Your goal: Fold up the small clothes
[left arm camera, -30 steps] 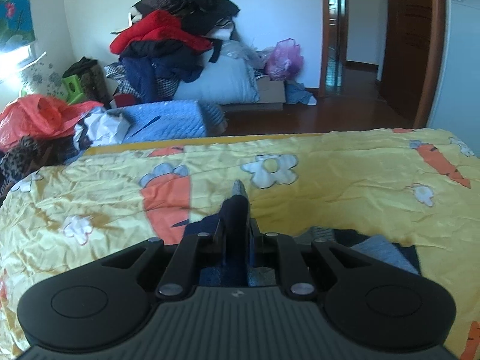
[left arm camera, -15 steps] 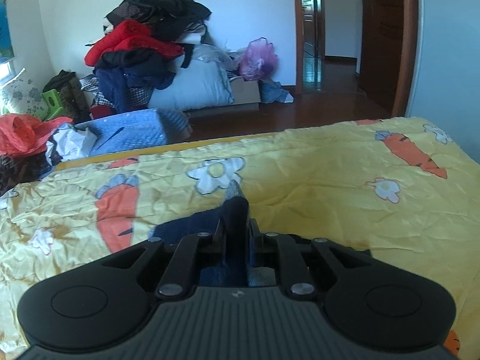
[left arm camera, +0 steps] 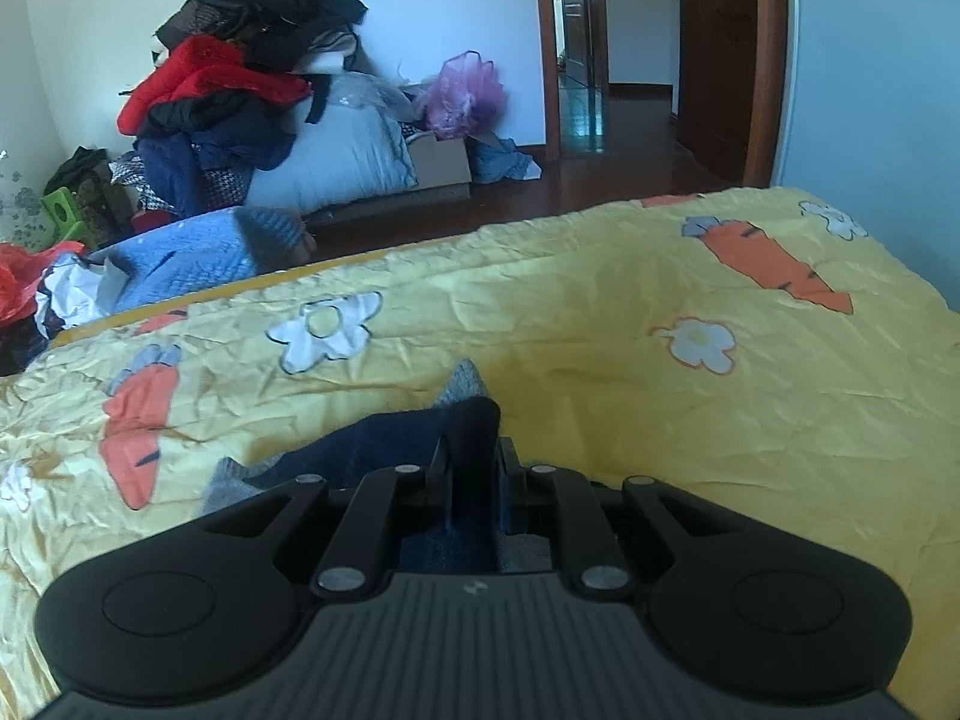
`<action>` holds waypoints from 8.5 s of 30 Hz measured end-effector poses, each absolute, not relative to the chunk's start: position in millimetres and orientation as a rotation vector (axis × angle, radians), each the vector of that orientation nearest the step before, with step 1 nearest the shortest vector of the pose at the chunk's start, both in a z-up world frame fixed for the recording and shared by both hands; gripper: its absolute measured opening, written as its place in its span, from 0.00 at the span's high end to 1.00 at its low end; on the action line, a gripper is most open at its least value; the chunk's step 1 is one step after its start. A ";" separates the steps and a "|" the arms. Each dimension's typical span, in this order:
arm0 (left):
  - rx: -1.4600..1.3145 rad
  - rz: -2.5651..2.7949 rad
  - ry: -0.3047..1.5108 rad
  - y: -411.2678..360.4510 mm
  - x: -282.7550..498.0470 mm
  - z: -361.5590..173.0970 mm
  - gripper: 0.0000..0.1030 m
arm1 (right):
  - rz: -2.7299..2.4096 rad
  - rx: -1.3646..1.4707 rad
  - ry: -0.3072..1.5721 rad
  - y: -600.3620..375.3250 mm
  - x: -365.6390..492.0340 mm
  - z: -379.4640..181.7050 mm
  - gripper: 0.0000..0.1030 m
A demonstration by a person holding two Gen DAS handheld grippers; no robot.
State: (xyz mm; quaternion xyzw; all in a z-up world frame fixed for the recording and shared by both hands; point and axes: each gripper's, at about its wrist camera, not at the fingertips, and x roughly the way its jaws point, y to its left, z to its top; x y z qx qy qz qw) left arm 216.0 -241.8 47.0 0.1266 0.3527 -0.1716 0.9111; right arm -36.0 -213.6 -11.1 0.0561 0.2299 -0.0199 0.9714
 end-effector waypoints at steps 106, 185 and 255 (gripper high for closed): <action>-0.112 -0.423 0.903 -33.5 71.7 2.4 0.20 | 0.016 0.396 0.717 -299.4 -12.5 -9.5 0.38; 0.243 -0.282 0.751 -21.1 -76.2 7.1 0.22 | -0.062 0.295 0.685 -186.3 -131.5 -3.9 0.45; 0.048 -0.195 0.828 5.2 -124.8 -13.7 0.21 | -0.139 0.139 0.724 -160.1 -184.4 -4.6 0.01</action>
